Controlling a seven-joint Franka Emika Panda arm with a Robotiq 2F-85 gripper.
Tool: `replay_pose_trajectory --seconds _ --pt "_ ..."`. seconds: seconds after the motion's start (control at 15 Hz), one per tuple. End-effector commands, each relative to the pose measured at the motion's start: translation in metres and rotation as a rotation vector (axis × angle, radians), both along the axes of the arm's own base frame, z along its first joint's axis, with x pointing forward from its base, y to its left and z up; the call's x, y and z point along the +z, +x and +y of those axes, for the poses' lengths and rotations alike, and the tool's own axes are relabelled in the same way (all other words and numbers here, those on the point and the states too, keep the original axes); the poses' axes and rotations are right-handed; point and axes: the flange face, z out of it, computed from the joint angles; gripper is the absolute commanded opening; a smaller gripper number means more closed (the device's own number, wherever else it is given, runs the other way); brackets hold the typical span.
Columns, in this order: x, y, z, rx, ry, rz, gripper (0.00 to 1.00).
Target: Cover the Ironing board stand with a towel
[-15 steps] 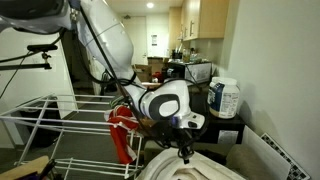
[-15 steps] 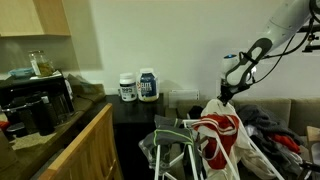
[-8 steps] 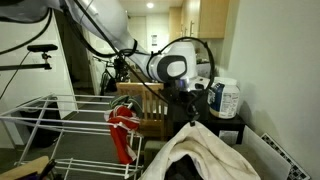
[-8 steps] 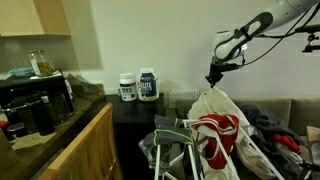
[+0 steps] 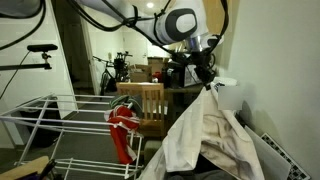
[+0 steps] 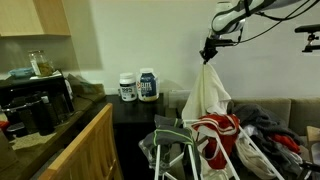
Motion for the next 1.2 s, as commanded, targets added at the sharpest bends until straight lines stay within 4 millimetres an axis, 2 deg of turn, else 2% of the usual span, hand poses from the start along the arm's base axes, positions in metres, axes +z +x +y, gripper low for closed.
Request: replay_pose_trajectory --seconds 0.0,0.2,0.33,0.53,0.73,1.13 --pt "0.056 0.003 -0.017 0.015 0.004 -0.062 0.01" --pt "0.085 0.002 -0.027 0.003 0.005 -0.088 0.01" --pt "0.096 0.001 -0.032 0.007 0.006 -0.093 0.01" --pt "0.113 0.0 -0.023 0.06 0.001 -0.093 0.01" --pt "0.124 -0.002 0.011 0.199 -0.001 -0.07 0.01" --pt "0.139 -0.022 0.114 0.503 0.047 -0.038 0.01"
